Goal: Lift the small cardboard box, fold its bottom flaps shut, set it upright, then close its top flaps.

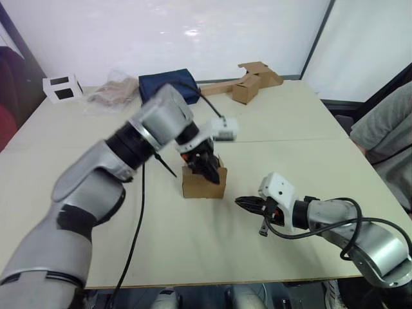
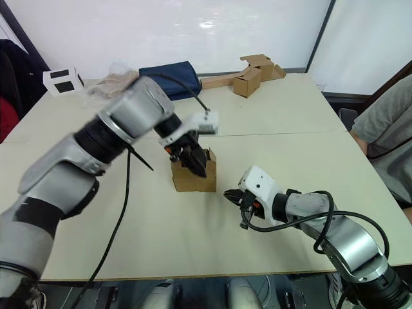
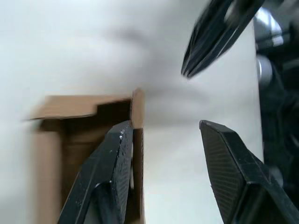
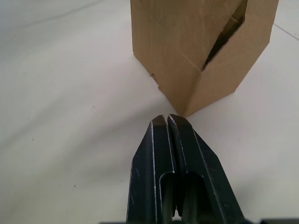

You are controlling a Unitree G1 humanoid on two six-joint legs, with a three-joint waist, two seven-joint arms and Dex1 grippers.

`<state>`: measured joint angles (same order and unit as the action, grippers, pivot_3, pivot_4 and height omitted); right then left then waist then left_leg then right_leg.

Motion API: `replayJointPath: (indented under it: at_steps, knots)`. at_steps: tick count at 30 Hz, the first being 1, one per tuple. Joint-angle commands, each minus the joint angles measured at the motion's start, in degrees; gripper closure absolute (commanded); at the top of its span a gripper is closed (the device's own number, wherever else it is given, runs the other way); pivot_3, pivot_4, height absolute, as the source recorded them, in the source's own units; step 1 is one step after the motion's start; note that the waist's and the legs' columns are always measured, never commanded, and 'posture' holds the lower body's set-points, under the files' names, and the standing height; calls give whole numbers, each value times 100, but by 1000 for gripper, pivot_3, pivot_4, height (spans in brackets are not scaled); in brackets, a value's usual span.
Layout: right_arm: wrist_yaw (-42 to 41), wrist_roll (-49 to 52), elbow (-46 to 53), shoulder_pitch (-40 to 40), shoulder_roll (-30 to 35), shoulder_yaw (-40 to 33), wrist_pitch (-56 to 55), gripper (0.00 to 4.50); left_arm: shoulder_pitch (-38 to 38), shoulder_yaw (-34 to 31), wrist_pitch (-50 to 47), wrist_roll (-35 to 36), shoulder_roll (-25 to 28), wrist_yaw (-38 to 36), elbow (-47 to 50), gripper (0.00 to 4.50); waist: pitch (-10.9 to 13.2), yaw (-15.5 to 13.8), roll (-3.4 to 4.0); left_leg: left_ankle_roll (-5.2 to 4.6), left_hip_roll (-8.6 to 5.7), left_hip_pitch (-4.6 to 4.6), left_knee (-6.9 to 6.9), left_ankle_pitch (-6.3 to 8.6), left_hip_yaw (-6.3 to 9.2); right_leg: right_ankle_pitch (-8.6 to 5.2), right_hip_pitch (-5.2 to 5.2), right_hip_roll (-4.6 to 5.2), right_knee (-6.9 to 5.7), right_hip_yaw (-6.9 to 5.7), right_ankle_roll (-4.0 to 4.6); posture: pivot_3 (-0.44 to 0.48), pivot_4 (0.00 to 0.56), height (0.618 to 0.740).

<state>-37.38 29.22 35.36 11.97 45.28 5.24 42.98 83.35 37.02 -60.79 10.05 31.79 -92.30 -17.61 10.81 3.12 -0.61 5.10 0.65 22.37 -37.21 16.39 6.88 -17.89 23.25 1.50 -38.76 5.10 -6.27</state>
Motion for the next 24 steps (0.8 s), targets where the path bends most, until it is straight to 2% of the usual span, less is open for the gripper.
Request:
replayJointPath:
  at_steps: [1,3,5,8,11,12,15,17,21,24]
  knots:
    - [-131,175,-114,96,-116,-316,-101,4500,-213,-1062,-556,641,342,144,394,2232,0,16,0,0,0,0,-1,0,0,0,-1,0,-1,0,0,0,150,740]
    - [-122,136,-436,151,-295,-387,-244,4500,-863,-2168,-345,751,272,1070,629,2232,-1,15,1,0,1,0,-3,0,0,0,-1,1,-4,0,0,0,150,740]
    - [16,102,-952,265,-696,-524,-533,4500,-1655,-3412,-639,728,80,2254,769,2232,-5,12,4,0,2,-6,-4,0,0,0,-7,4,-4,0,0,0,150,740]
    - [-53,325,-1415,336,-1051,-781,-606,4500,-2686,-4661,-808,878,-294,3331,1261,3001,-7,63,3,0,5,-15,-11,0,-1,0,-9,6,-20,3,0,0,150,740]
    - [-183,-135,-1938,432,-1034,-531,-925,4500,-3709,-5306,-471,1145,-623,3831,1854,4222,-5,40,-3,7,4,6,-17,-3,4,-1,12,8,-27,-1,1,0,150,740]
    - [-191,-320,-2143,479,-1039,-418,-1063,4500,-3993,-5388,-334,1106,-685,4037,1901,4449,-6,16,-8,14,2,8,-18,-8,1,-1,11,13,-24,-1,1,0,150,740]
    - [-192,-782,-2734,631,-1120,-175,-1484,4500,-4856,-5348,559,884,-809,4494,2078,4449,-11,-51,-8,27,-4,4,-23,-15,-3,2,8,19,-21,0,-2,0,150,740]
    - [-89,-1008,-3094,762,-1242,-104,-1700,4500,-5237,-5217,783,824,-882,4759,2126,4449,-12,-72,-9,12,-4,-4,-22,-6,-7,2,2,20,-24,2,-2,0,150,740]
    - [-122,-1119,-3361,894,-1563,48,-1851,4500,-5799,-4719,1322,736,-1159,4977,2230,4449,-12,-115,-10,11,-3,-3,-22,-6,-7,2,3,20,-26,1,-1,0,150,740]
    - [-357,-1176,-3235,843,-1760,288,-2124,4500,-6006,-4121,1885,356,-1210,5136,2015,4449,-18,-72,-5,11,-4,-9,-17,-5,-8,2,-2,20,-24,2,-2,0,150,740]
